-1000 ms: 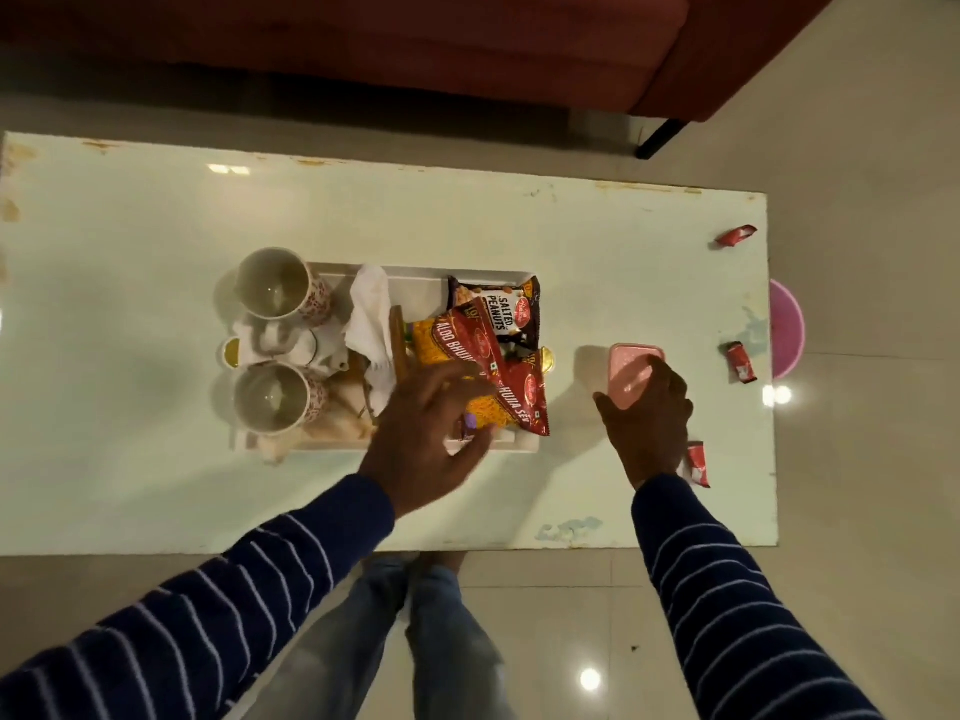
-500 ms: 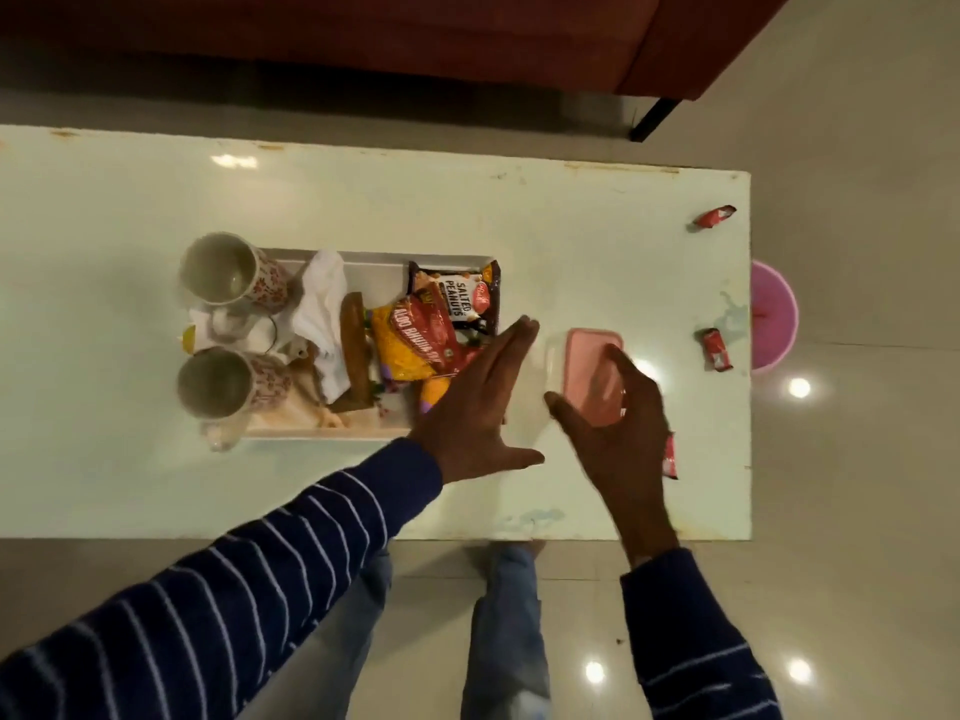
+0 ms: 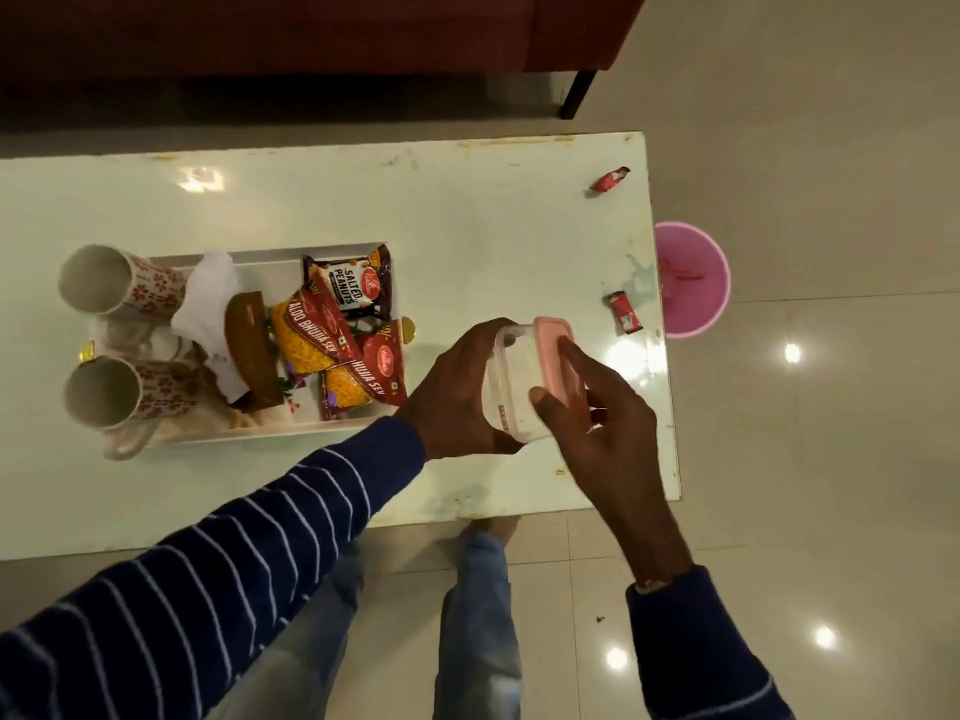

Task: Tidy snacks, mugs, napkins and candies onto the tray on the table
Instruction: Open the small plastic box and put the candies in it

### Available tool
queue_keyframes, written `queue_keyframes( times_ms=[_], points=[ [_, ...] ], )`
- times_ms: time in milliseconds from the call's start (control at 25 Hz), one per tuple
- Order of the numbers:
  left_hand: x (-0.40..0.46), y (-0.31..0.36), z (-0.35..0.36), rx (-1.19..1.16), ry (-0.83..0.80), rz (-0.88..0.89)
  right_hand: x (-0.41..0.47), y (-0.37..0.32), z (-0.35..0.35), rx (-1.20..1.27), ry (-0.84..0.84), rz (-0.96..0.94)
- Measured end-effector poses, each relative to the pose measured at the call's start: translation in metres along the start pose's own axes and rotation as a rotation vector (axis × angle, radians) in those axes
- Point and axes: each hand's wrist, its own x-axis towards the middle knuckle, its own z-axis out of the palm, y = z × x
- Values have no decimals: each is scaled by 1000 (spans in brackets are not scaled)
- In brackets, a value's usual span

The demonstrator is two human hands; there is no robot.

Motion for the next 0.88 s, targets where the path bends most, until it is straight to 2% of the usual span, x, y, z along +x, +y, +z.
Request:
queue_keyframes(
  times_ms=[80,160,240,480,640,760,800,880],
  points=[
    [0,0,0,-10,-4,-6,8,12,-16,302,12,97],
    [-3,0,0,2,-8,-28,16,31,-30,562,114,210],
    [-6,-4,-1,18,8,-51,20,58,-40,613,207,272],
    [-14,-27,-3,16,90,-113,13,151,-35,400,216,434],
    [-14,-37,1,41,86,-120,14,173,-25,298,236,489],
    [-14,-43,4,105,104,-104,9,177,-23,-263,322,349],
    [-13,-43,4,132,122,-91,7,172,-20,-376,344,275],
    [-11,-42,5,179,159,-79,6,157,-9,-398,283,140]
  ],
)
